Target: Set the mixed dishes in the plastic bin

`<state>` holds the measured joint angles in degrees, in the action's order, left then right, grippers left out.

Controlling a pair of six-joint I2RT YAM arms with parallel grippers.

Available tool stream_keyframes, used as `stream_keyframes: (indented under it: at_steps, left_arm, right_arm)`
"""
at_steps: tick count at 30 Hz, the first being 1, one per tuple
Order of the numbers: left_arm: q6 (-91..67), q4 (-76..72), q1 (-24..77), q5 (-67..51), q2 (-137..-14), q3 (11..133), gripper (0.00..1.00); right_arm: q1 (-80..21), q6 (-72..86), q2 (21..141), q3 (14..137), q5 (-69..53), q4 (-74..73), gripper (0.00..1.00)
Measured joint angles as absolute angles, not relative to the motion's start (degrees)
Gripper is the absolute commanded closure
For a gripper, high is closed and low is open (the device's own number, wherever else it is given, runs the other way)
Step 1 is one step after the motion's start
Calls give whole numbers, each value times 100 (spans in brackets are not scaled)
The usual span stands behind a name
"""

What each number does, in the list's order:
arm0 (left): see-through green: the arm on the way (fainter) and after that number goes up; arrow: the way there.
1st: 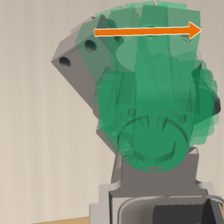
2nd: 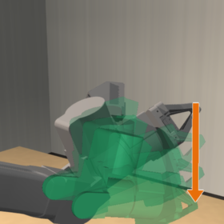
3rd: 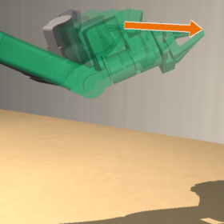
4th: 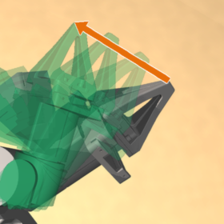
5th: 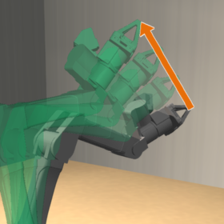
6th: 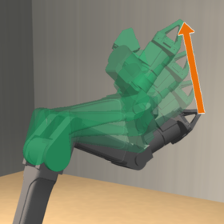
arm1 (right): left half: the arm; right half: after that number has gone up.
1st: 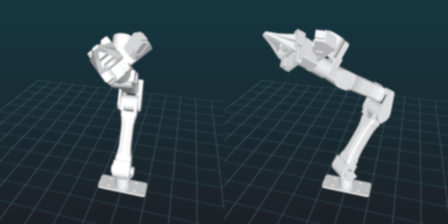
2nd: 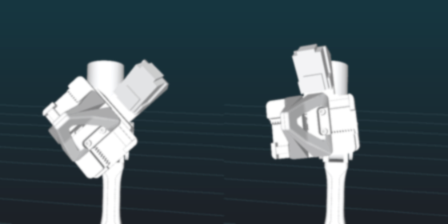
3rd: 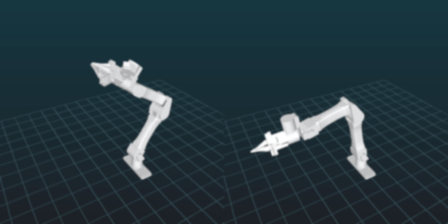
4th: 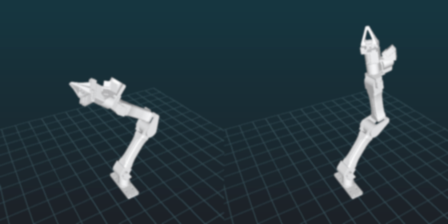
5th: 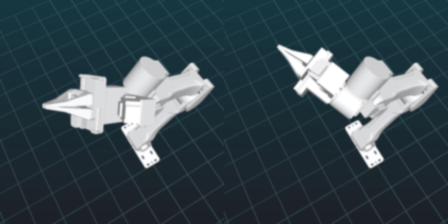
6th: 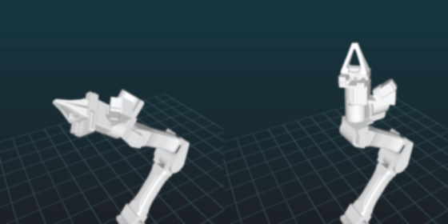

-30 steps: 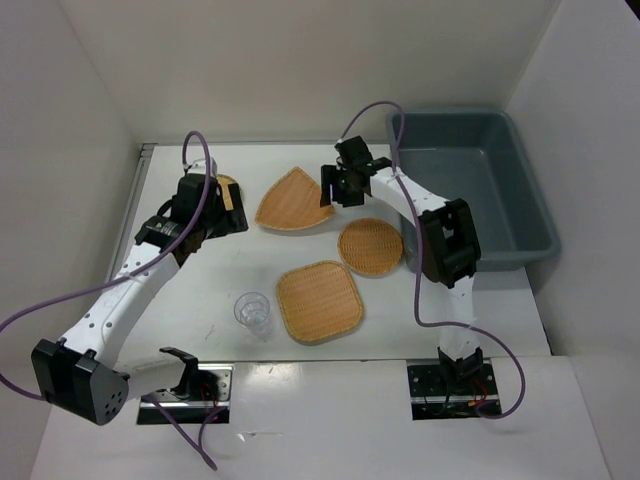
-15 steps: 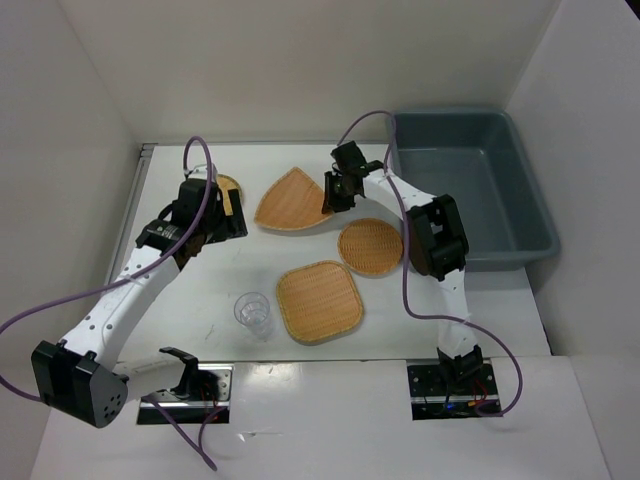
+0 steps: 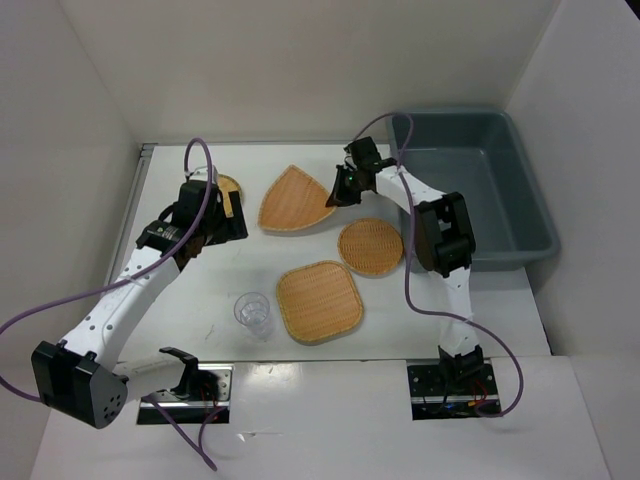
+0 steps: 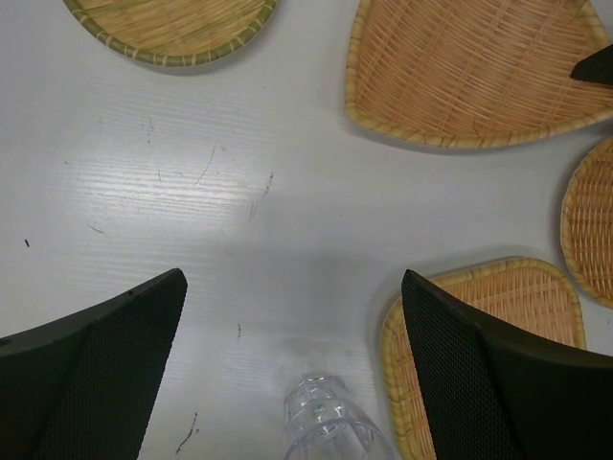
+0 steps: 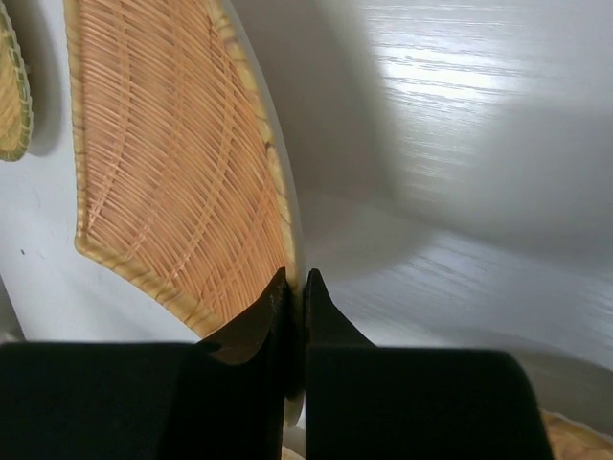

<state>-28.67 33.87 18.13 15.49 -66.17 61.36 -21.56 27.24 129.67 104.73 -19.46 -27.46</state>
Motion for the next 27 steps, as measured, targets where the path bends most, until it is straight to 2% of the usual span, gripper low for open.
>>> stream_keyframes:
  at_steps: [6,13,15,22,27]
  left_arm:
    - [-2867,3380,1813,1507,-6624,6134,0]
    - [-2867,3208,1813,1444,-6635,5983,0]
    - [-2867,3177,1813,1380,-6646,5843,0]
    - [-2882,3109,1813,1253,-6608,5680,0]
    - [-2893,3098,1813,1149,-6578,5605,0]
  right_arm:
    - [-1872,2805,12387,10186,-1975,-2751,100]
    - [-1120,2980,10711,10156,-2119,-2668,100]
    - [-473,3048,9891,10158,-1955,-2659,100]
    - [1271,3068,8724,9819,-996,-2853,100]
    - [1540,3072,8661,9465,-189,-3144,100]
